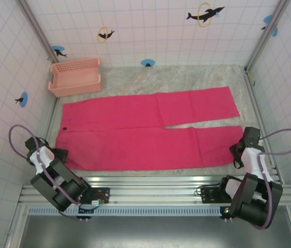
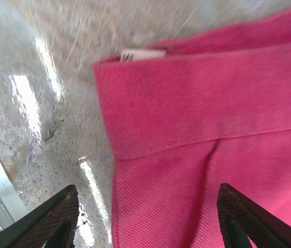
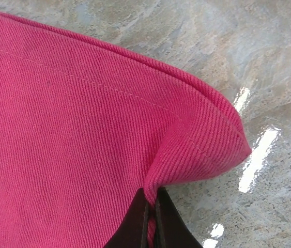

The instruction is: Roll up the long pants

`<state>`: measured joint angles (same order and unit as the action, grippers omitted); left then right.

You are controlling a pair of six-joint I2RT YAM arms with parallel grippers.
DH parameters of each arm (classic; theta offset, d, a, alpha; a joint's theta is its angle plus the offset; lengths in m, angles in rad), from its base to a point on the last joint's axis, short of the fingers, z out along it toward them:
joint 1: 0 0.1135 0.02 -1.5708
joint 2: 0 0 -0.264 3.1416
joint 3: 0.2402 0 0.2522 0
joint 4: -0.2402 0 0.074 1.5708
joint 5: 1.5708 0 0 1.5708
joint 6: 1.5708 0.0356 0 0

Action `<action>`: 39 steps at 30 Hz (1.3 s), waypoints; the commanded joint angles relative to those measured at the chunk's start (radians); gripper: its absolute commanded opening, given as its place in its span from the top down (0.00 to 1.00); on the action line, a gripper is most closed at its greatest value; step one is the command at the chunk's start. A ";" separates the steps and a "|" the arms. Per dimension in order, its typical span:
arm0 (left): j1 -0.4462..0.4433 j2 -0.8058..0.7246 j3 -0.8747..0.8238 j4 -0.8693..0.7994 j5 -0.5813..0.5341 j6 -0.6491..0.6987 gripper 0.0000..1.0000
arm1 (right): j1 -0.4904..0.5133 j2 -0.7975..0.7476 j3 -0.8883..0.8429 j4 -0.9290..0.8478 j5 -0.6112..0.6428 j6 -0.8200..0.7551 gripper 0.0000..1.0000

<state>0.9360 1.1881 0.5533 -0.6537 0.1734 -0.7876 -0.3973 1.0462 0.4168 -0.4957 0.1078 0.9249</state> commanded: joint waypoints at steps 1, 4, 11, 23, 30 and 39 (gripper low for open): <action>0.006 0.004 -0.043 0.039 -0.028 -0.016 0.37 | 0.007 -0.005 0.049 -0.001 -0.025 -0.008 1.00; 0.006 -0.008 -0.065 0.072 -0.057 -0.038 0.61 | 0.015 0.000 0.068 -0.002 -0.037 -0.009 1.00; 0.006 0.010 -0.073 0.125 -0.088 -0.049 1.00 | 0.019 -0.045 0.136 -0.080 0.027 -0.052 1.00; -0.052 -0.150 0.290 -0.043 -0.058 -0.056 1.00 | 0.017 0.104 0.475 -0.069 0.009 -0.179 1.00; -0.262 0.110 0.471 0.060 -0.173 -0.118 1.00 | 0.075 0.424 0.715 0.012 -0.020 -0.223 1.00; -0.408 0.402 0.716 0.123 -0.250 -0.171 1.00 | 0.112 0.692 0.933 0.063 -0.045 -0.254 1.00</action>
<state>0.5228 1.5528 1.1889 -0.6147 0.0605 -0.9260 -0.2794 1.6962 1.2602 -0.5323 -0.0193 0.7010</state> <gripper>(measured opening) 0.050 0.072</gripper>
